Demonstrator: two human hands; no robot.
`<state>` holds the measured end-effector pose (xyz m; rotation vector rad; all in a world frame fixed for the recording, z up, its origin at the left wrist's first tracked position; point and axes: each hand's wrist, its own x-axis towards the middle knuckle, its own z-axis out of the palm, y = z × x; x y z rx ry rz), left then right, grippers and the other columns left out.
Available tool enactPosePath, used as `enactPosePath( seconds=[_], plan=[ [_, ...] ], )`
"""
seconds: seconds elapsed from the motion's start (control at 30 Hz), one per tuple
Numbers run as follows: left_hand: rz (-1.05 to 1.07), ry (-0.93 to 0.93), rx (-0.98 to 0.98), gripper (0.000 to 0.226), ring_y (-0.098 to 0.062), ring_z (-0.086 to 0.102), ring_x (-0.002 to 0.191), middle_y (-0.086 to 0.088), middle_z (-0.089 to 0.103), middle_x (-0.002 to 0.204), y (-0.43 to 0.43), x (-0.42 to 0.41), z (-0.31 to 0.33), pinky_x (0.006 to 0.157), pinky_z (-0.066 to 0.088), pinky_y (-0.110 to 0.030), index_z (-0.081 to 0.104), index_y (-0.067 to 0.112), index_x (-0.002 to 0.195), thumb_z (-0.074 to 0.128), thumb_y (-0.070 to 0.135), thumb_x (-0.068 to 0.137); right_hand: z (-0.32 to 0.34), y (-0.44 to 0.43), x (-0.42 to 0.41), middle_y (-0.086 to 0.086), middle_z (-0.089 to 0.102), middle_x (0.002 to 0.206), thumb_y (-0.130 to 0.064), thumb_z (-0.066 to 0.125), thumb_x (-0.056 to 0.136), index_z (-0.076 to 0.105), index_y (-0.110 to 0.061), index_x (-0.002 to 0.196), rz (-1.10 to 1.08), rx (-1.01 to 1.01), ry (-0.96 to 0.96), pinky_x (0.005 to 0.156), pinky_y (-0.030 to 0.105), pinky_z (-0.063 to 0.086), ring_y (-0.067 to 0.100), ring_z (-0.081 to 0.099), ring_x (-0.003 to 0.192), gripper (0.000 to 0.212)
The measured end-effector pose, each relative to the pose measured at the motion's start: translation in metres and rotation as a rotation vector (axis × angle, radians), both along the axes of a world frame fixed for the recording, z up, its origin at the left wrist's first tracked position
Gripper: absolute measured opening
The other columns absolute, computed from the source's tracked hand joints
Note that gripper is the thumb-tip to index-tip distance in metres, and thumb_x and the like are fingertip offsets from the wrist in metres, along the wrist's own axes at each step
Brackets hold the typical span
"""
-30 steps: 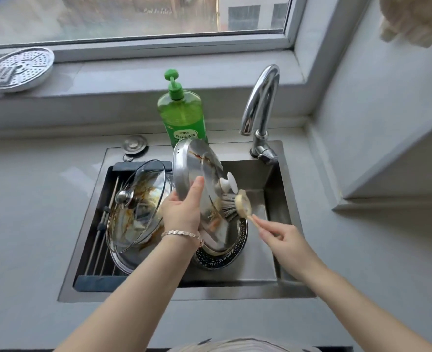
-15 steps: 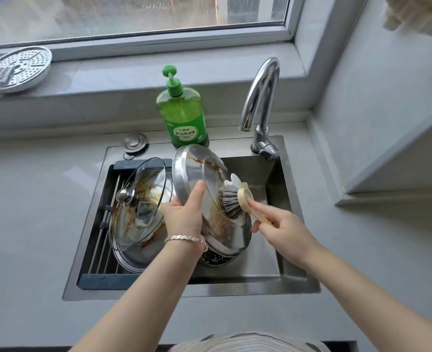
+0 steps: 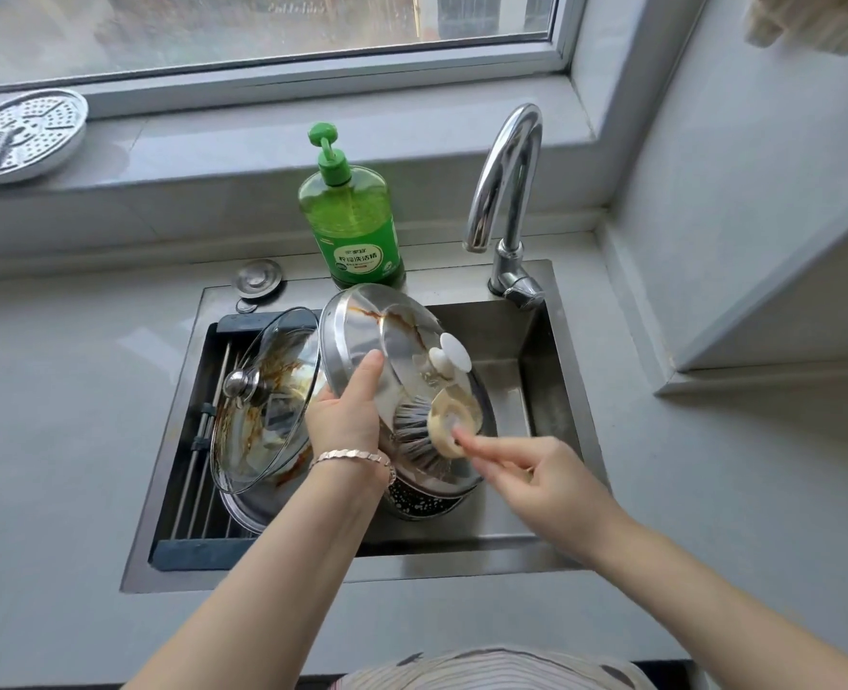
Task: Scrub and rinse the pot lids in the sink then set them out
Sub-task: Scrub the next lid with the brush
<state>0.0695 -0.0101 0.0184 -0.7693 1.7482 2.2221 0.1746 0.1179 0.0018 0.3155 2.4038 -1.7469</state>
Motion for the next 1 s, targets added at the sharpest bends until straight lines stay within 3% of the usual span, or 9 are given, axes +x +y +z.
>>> enactPosePath(
  seconds=[0.07, 0.13, 0.2, 0.27, 0.4, 0.53, 0.67, 0.8, 1.0],
  plan=[
    [-0.027, 0.002, 0.002, 0.014, -0.012, 0.065, 0.049, 0.004, 0.066, 0.052, -0.001, 0.003, -0.001, 0.053, 0.056, -0.026, 0.060, 0.016, 0.071, 0.068, 0.015, 0.083, -0.004, 0.015, -0.010, -0.028, 0.045, 0.038, -0.008, 0.053, 0.093, 0.058, -0.018, 0.122, -0.113, 0.011, -0.073, 0.055, 0.003, 0.037, -0.015, 0.050, 0.049, 0.031],
    [-0.050, 0.031, -0.018, 0.016, -0.021, 0.067, 0.062, -0.002, 0.069, 0.061, 0.002, 0.006, 0.000, 0.065, 0.057, -0.034, 0.063, 0.017, 0.067, 0.069, 0.014, 0.081, -0.012, 0.022, -0.011, -0.024, 0.039, 0.033, -0.010, 0.052, 0.094, 0.059, -0.016, 0.123, -0.178, 0.034, -0.129, 0.048, 0.006, 0.032, -0.009, 0.044, 0.041, 0.031],
    [-0.057, 0.039, -0.044, 0.016, -0.027, 0.067, 0.073, -0.007, 0.069, 0.070, 0.003, 0.004, 0.000, 0.073, 0.057, -0.041, 0.065, 0.016, 0.066, 0.070, 0.014, 0.080, -0.011, 0.010, -0.002, -0.025, 0.046, 0.045, -0.015, 0.054, 0.093, 0.062, -0.031, 0.117, -0.108, 0.016, -0.057, 0.057, 0.006, 0.032, -0.008, 0.043, 0.048, 0.030],
    [-0.050, 0.025, -0.043, 0.012, -0.024, 0.067, 0.069, -0.006, 0.070, 0.069, 0.001, 0.002, -0.002, 0.070, 0.057, -0.037, 0.065, 0.016, 0.069, 0.070, 0.015, 0.080, -0.004, -0.003, 0.005, -0.029, 0.061, 0.070, -0.016, 0.056, 0.092, 0.062, -0.040, 0.111, -0.022, -0.022, -0.003, 0.075, 0.007, 0.040, -0.014, 0.056, 0.071, 0.031],
    [-0.126, 0.037, -0.142, 0.024, -0.021, 0.063, 0.074, -0.004, 0.067, 0.078, 0.003, 0.007, -0.006, 0.077, 0.054, -0.036, 0.063, 0.014, 0.071, 0.074, 0.035, 0.075, -0.001, 0.010, -0.015, -0.032, 0.047, 0.041, -0.016, 0.054, 0.093, 0.057, -0.034, 0.119, -0.123, 0.035, -0.071, 0.070, 0.006, 0.038, -0.016, 0.050, 0.051, 0.031],
    [-0.183, -0.041, -0.325, 0.060, -0.021, 0.050, 0.071, -0.009, 0.052, 0.074, 0.001, 0.001, -0.007, 0.070, 0.043, -0.035, 0.047, 0.014, 0.068, 0.042, 0.073, 0.074, 0.009, -0.010, -0.009, -0.033, 0.063, 0.083, -0.015, 0.055, 0.092, 0.059, -0.030, 0.120, -0.001, -0.013, 0.023, 0.081, 0.003, 0.038, -0.021, 0.056, 0.084, 0.032],
    [-0.173, -0.026, -0.340, 0.057, -0.021, 0.044, 0.061, -0.007, 0.043, 0.061, 0.004, 0.010, -0.004, 0.061, 0.038, -0.030, 0.040, 0.015, 0.057, 0.030, 0.061, 0.090, 0.005, 0.009, -0.028, -0.027, 0.040, 0.033, -0.012, 0.051, 0.094, 0.058, -0.018, 0.124, -0.111, 0.012, -0.088, 0.046, 0.005, 0.032, -0.012, 0.045, 0.040, 0.032],
    [-0.217, 0.090, -0.496, 0.056, -0.017, 0.035, 0.051, -0.005, 0.037, 0.055, 0.000, 0.008, 0.001, 0.050, 0.029, -0.027, 0.041, 0.011, 0.062, 0.026, 0.054, 0.094, 0.011, -0.006, -0.015, -0.027, 0.047, 0.041, -0.011, 0.053, 0.093, 0.057, -0.023, 0.123, -0.009, -0.056, -0.031, 0.057, 0.004, 0.033, -0.007, 0.045, 0.044, 0.032],
    [-0.271, 0.228, -0.489, 0.059, -0.012, 0.034, 0.040, 0.004, 0.036, 0.039, 0.004, 0.012, 0.001, 0.045, 0.029, -0.025, 0.034, 0.012, 0.047, 0.035, 0.046, 0.095, 0.003, 0.007, -0.028, -0.018, 0.038, 0.034, -0.010, 0.053, 0.093, 0.057, -0.020, 0.124, -0.119, -0.034, -0.022, 0.044, 0.010, 0.025, 0.000, 0.033, 0.038, 0.033]
  ],
)
